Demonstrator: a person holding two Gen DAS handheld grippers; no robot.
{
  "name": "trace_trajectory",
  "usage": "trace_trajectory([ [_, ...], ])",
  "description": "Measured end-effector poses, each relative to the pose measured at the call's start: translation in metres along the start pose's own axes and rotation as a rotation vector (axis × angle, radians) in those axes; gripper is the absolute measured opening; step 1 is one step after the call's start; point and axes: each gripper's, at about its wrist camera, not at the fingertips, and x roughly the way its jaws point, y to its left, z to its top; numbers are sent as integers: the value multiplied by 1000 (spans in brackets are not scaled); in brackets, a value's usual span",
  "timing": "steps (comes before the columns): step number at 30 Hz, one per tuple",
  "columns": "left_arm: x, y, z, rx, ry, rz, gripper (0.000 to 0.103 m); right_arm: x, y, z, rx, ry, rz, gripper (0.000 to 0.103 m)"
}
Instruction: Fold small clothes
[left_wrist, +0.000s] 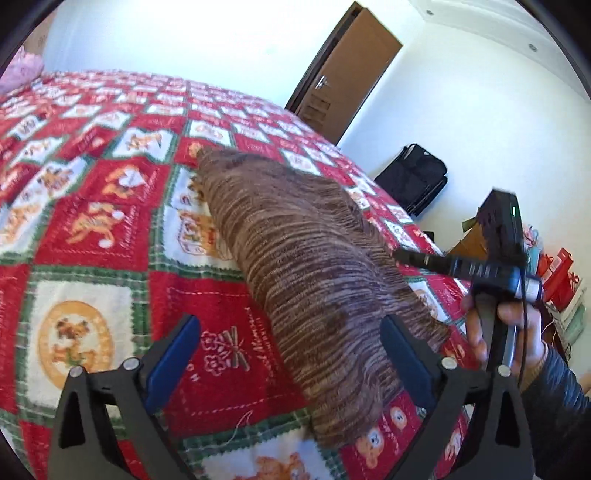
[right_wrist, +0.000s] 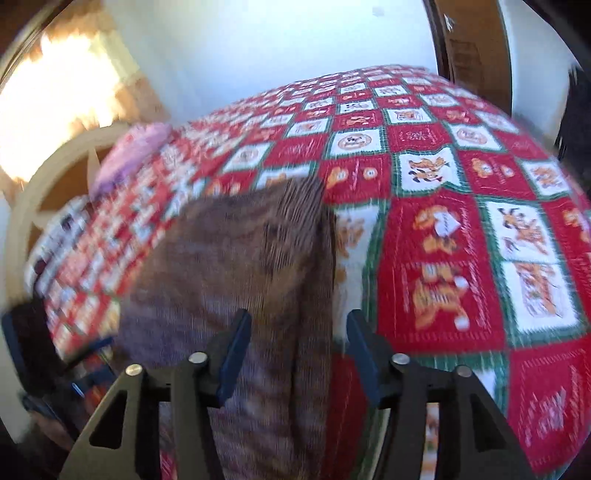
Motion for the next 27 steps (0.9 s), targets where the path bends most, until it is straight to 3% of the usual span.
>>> trace_trajectory([
  [5, 18, -5, 9, 9, 45, 25, 100, 36, -21, 16, 55, 81, 108, 59],
  [10, 33, -10, 12, 49, 72, 80, 100, 50, -34, 23, 89, 52, 214, 59],
  [18, 42, -23, 7, 137, 109, 162, 103, 69, -32, 39, 85, 52, 287, 59],
  [23, 44, -20, 8, 139, 117, 161, 103, 78, -19, 37, 40, 51, 293, 59],
  [27, 46, -21, 9, 146, 124, 168, 103, 80, -24, 35, 78, 44, 287, 47],
])
